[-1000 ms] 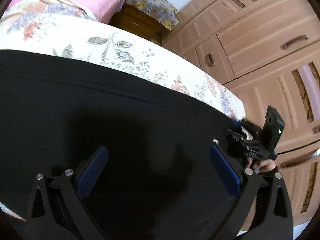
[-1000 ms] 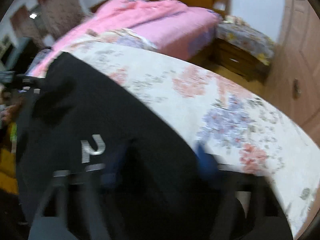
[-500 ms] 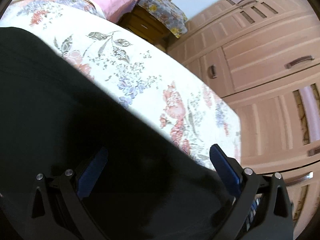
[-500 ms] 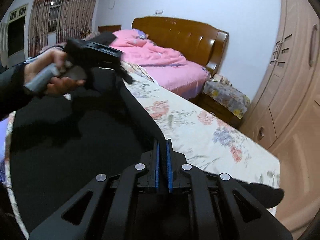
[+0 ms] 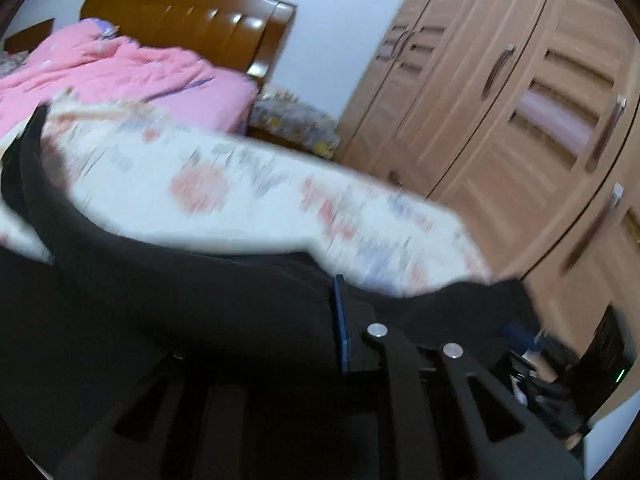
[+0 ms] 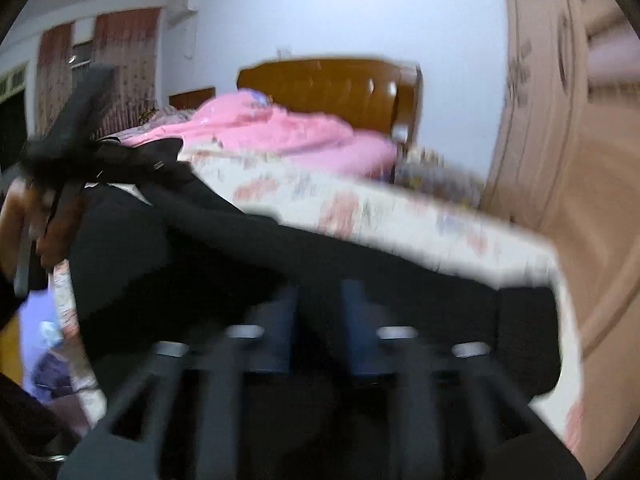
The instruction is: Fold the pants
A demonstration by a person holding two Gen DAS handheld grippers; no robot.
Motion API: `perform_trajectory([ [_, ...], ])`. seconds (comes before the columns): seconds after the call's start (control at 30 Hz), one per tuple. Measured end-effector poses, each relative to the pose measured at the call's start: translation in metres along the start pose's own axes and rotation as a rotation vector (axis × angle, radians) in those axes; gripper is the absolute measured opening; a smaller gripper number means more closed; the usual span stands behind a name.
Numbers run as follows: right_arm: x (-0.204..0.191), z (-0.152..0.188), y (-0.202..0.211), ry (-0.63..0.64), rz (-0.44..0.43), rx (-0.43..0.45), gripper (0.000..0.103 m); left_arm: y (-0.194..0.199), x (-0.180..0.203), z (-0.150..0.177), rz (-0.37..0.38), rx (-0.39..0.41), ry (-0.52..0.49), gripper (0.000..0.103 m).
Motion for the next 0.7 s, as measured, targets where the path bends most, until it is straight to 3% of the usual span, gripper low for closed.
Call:
perform_trajectory([
  [0.03,-0.001,0.012,0.001,-0.039,0.015,-0.031,0.089,-0.009,-0.013,0.018,-0.011,-0.037,0.015,0.018],
  [0.1,-0.005,0.034,0.013,-0.139,-0.01,-0.035,0.088,-0.024,-0.035,0.041,0.017,-0.098,0.073,0.024],
  [0.13,-0.007,0.043,0.021,-0.195,-0.017,-0.033,0.088,-0.026,-0.042,0.047,0.022,-0.102,0.095,0.032],
  [0.17,-0.006,0.053,0.03,-0.269,-0.019,-0.025,0.088,-0.026,-0.051,0.051,0.022,-0.091,0.111,0.052],
  [0.2,-0.003,0.06,0.038,-0.34,-0.025,-0.015,0.088,-0.023,-0.057,0.053,0.039,-0.059,0.132,0.064],
  [0.33,0.015,0.092,0.048,-0.607,-0.043,-0.054,0.073,-0.019,-0.068,0.058,0.162,-0.027,0.18,0.069],
  [0.43,0.028,0.106,0.042,-0.729,-0.067,-0.064,0.067,-0.017,-0.068,0.062,0.17,-0.015,0.152,0.071],
  [0.63,0.017,0.103,0.033,-0.692,-0.064,-0.116,0.067,-0.014,-0.063,0.067,0.18,-0.008,0.144,0.08],
  [0.7,0.016,0.1,0.026,-0.68,-0.021,-0.129,0.066,-0.013,-0.062,0.067,0.177,-0.008,0.136,0.081],
])
Point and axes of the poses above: each gripper's, at about its wrist camera, not at the fingertips, and y roughly against the way its jaws point, x to its right, z to its underside, the point moved 6 cm from there along -y, roughly the way its jaws point, and after that the axes turned 11 degrees about y, right-handed, at the moved point
